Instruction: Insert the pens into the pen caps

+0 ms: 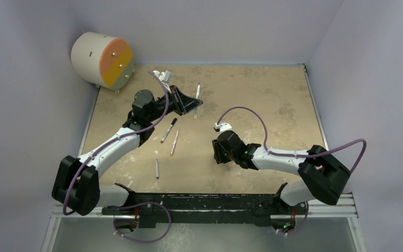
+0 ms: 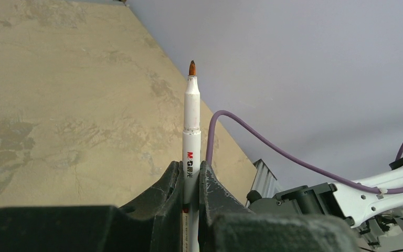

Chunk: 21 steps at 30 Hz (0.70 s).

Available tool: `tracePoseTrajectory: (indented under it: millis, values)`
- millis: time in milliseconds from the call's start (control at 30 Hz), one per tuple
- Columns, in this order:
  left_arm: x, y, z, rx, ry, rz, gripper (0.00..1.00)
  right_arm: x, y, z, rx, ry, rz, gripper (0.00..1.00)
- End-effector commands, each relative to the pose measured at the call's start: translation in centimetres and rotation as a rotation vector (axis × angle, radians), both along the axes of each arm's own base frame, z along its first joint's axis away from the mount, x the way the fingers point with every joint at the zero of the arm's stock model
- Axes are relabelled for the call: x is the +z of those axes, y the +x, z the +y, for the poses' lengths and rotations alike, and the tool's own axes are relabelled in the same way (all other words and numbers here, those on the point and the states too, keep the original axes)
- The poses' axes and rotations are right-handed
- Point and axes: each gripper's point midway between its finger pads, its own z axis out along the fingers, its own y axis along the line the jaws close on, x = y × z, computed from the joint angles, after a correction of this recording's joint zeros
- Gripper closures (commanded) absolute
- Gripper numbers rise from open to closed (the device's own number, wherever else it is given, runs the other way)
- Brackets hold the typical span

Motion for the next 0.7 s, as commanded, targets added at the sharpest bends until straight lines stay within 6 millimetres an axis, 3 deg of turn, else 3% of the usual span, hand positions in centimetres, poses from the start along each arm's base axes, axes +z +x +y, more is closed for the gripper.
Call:
tracePoseTrajectory:
  millis: [0, 233, 400, 533, 667]
  values:
    - [1.3, -0.3, 0.1, -0.001, -0.02, -0.056, 1.0, -0.2, 1.0, 0.2, -0.016, -0.02, -0.014, 0.58]
    - [1.2, -0.4, 0.2, -0.002, -0.018, -0.052, 1.0, -0.2, 2.2, 1.2, -0.022, -0.025, -0.037, 0.63]
    - [1.0, -0.4, 0.3, 0.004, -0.012, -0.05, 1.0, 3.4, 2.0, 2.5, -0.003, 0.098, -0.071, 0.64]
    - [1.1, -0.4, 0.2, 0.003, -0.016, -0.051, 1.0, 7.0, 3.3, 2.1, -0.023, 0.105, -0.156, 0.64]
    - [1.2, -0.4, 0.2, 0.0, -0.018, -0.053, 1.0, 7.8, 3.9, 1.5, -0.024, 0.074, -0.17, 0.63]
